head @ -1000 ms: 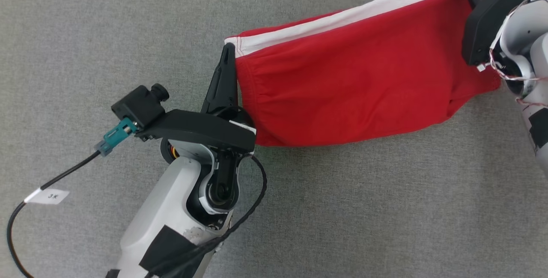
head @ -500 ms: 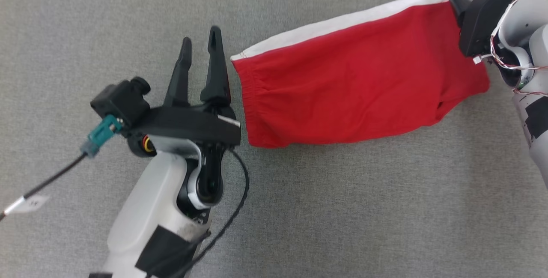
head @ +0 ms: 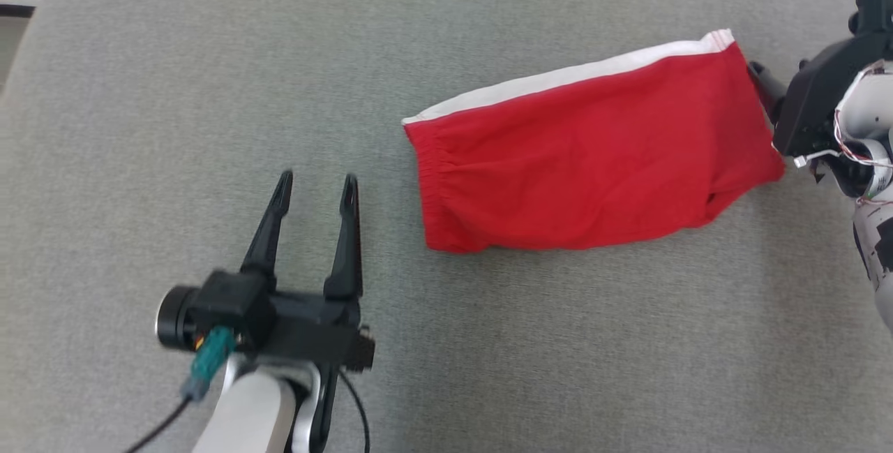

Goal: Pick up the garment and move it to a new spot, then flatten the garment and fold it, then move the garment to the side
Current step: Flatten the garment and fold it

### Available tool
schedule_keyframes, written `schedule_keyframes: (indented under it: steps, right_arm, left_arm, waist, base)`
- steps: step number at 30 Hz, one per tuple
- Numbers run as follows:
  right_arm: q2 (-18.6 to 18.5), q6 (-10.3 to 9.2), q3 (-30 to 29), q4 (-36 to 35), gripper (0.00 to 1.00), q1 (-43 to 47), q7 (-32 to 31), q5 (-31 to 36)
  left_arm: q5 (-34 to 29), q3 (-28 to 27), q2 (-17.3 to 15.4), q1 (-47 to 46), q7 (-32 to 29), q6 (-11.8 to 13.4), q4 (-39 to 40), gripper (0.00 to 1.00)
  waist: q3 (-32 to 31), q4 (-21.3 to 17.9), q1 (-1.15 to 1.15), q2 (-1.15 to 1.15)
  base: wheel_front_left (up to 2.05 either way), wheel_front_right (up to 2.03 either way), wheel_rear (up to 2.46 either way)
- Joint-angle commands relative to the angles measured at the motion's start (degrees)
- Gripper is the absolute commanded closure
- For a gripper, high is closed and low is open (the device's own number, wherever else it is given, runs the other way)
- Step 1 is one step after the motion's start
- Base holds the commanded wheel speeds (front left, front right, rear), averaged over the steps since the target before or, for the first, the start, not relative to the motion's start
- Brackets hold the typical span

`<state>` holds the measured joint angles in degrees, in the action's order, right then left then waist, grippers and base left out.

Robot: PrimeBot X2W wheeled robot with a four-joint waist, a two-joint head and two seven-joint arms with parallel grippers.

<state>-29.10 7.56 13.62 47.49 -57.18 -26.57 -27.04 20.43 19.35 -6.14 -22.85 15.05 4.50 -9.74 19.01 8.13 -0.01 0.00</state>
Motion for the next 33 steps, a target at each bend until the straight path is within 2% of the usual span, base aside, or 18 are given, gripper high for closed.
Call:
schedule_keyframes:
  steps: [1, 7, 13, 17, 21, 28, 29, 30, 31, 32, 33]
  right_arm:
    - [0.3, -0.15, -0.6, 0.2, 0.0, 0.7, -0.1, 0.8]
    - [0.7, -0.15, -6.3, 2.0, 0.0, 2.6, -1.6, 3.9]
    - [2.5, -0.15, -11.6, 3.2, 0.0, 3.7, -4.2, 7.9]
    - [2.9, -0.15, -13.4, 3.1, 0.0, 4.5, -5.6, 11.2]
    - [4.7, -0.14, -14.9, 2.9, 0.0, 5.8, -7.5, 12.7]
    - [6.4, -0.02, -14.7, 1.9, 0.01, 8.0, -11.9, 14.6]
    - [6.4, 0.01, -14.7, 1.5, 0.17, 8.3, -12.4, 14.8]
    - [6.3, 0.0, -14.8, 1.2, 0.57, 8.6, -12.8, 15.2]
    - [6.1, 0.0, -15.1, 1.0, 0.75, 8.8, -13.1, 15.6]
    - [6.0, 0.0, -15.4, 0.7, 1.0, 9.0, -13.2, 15.9]
    - [5.7, 0.0, -16.0, 0.4, 1.0, 9.1, -13.1, 16.4]
  left_arm:
    - [-0.9, -0.3, -0.2, 1.3, 0.1, -0.2, 0.6, 0.0]
    - [-5.6, -2.8, -0.1, 8.1, 0.1, -1.5, 4.3, 0.0]
    - [-5.8, -6.9, 1.2, 15.1, 0.1, -3.6, 7.1, 0.0]
    - [-5.7, -8.8, 2.0, 17.7, 0.1, -4.5, 7.9, 0.0]
    - [-6.1, -9.2, 2.7, 19.0, 0.1, -5.4, 7.9, 0.0]
    - [-6.0, -8.7, 3.1, 19.7, 0.1, -6.2, 6.9, 0.0]
    - [-5.9, -8.6, 3.1, 19.7, 0.1, -6.4, 6.7, 0.0]
    - [-5.9, -8.5, 3.2, 19.8, 0.1, -6.4, 6.5, 0.0]
    - [-5.7, -8.3, 3.2, 19.9, 0.1, -6.6, 6.2, 0.0]
    - [-5.7, -8.2, 3.2, 20.0, 0.1, -6.7, 6.0, 0.0]
    - [-5.6, -8.1, 3.2, 20.1, 0.1, -6.8, 5.8, 0.0]
  waist:
    - [-0.3, 0.8, 0.01, 0.0]
    - [0.6, 2.6, 0.01, 0.0]
    - [1.3, 3.3, 0.01, 0.0]
    - [1.7, 3.6, 0.01, 0.0]
    - [1.5, 4.1, 0.01, 0.0]
    - [1.1, 4.7, 0.01, 0.0]
    - [1.1, 4.8, 0.01, 0.0]
    - [1.0, 4.9, 0.01, 0.0]
    - [1.0, 5.0, 0.01, 0.0]
    - [0.9, 5.2, 0.01, 0.0]
    - [0.9, 5.3, 0.01, 0.0]
  base:
    - [0.0, 0.0, 0.0]
    - [0.0, 0.0, 0.0]
    - [0.0, 0.0, 0.0]
    - [0.0, 0.0, 0.0]
    - [0.0, 0.0, 0.0]
    - [0.0, 0.0, 0.0]
    - [0.0, 0.0, 0.0]
    - [0.0, 0.0, 0.0]
    - [0.0, 0.0, 0.0]
    - [0.0, 0.0, 0.0]
    - [0.0, 0.0, 0.0]
